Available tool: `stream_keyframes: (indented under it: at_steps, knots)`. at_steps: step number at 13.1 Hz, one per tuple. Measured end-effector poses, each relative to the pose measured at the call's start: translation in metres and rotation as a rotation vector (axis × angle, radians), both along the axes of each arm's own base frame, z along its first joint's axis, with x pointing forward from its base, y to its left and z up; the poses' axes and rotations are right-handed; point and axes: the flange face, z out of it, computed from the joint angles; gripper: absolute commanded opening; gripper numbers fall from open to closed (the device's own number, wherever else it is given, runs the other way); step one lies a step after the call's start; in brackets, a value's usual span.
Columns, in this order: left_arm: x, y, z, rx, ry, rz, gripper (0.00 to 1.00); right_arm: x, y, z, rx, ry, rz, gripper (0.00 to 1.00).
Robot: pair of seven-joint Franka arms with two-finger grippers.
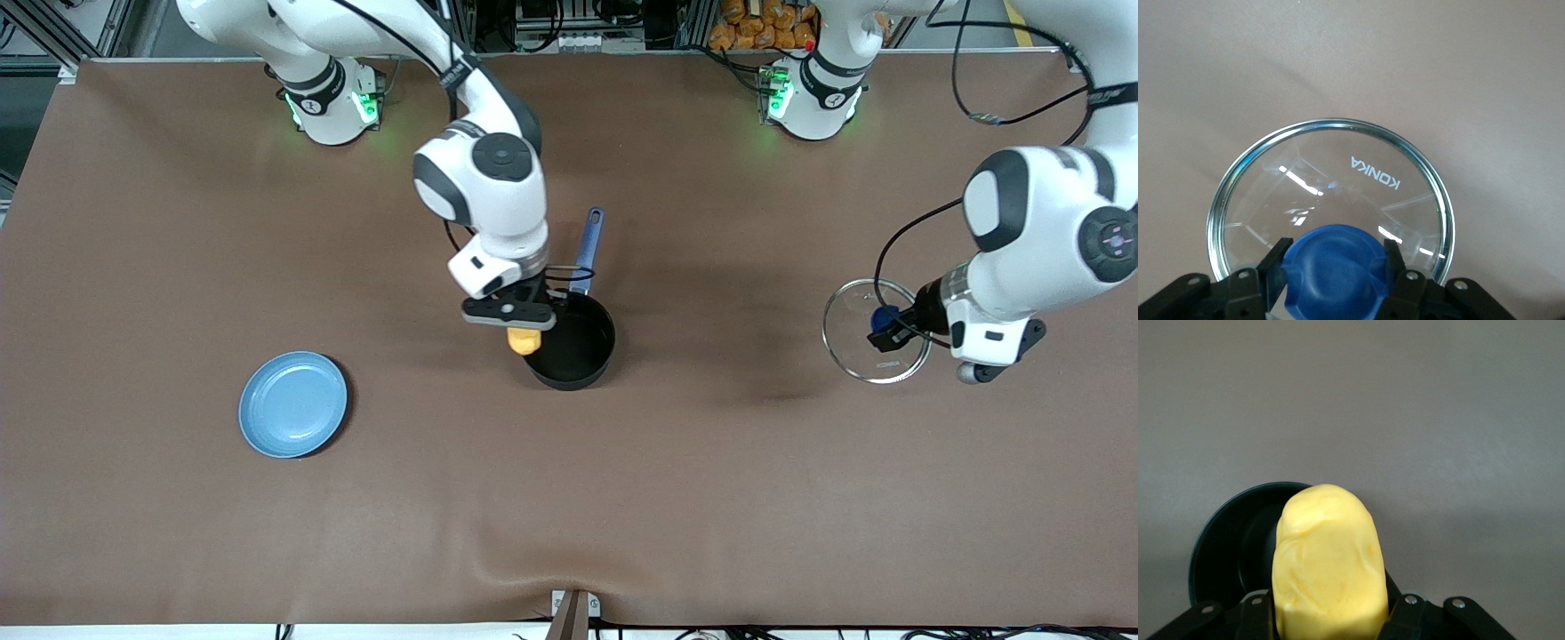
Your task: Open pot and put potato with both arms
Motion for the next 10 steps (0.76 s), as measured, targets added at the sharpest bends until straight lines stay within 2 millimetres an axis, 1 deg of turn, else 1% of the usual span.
stream_keyframes:
  at_steps: [2,5,7,10]
  knots:
    - [0.000,0.001,-0.029,0.007,-0.010,0.000,0.00,-0.007,0.017,-0.016,-0.025,-0.003,0.039,0.05]
    - [-0.005,0.003,-0.062,0.016,-0.049,0.008,0.00,-0.022,0.044,-0.049,-0.047,0.013,0.086,0.05]
    - [-0.011,0.004,-0.077,0.021,-0.069,0.012,0.00,-0.026,0.051,-0.068,-0.063,0.023,0.101,0.05]
    - [-0.015,0.000,-0.094,0.023,-0.088,0.008,0.00,-0.026,0.054,-0.081,-0.076,0.021,0.115,0.05]
